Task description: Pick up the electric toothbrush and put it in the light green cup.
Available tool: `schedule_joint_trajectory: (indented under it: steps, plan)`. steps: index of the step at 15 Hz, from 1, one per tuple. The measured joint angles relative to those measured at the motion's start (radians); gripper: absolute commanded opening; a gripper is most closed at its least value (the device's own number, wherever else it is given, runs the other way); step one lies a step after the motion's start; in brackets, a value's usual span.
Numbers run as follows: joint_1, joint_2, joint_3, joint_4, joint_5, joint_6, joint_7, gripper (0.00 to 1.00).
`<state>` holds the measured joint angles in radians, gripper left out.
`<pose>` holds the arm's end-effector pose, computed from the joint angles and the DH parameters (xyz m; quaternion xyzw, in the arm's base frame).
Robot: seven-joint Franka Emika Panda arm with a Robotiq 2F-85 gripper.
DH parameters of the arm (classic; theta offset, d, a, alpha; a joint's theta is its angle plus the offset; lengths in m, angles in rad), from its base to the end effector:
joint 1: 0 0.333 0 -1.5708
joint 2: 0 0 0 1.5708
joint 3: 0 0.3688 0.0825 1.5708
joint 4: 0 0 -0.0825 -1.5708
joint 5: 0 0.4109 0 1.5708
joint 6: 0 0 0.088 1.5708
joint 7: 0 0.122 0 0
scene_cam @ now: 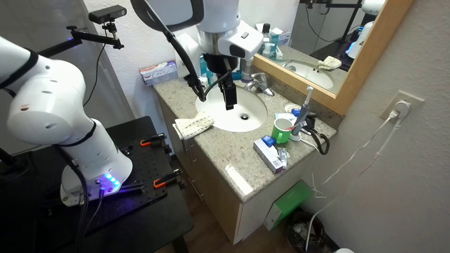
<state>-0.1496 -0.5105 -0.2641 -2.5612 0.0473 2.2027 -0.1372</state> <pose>0.3675 -0.1632 0.4646 -0.9846 0.1379 -0.0867 0.0636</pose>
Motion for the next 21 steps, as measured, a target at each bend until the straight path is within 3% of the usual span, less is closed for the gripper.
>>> schedule_joint_trajectory:
  steps: [5,14,17,21]
  plan:
    - [0.007,0.099,0.000,0.040,0.091,0.099,0.000,1.00]
    - [0.048,0.317,0.044,0.051,0.149,0.511,0.015,1.00]
    - [0.047,0.382,0.093,0.062,0.084,0.570,0.114,1.00]
    - [0.043,0.400,0.103,0.071,0.077,0.577,0.128,1.00]
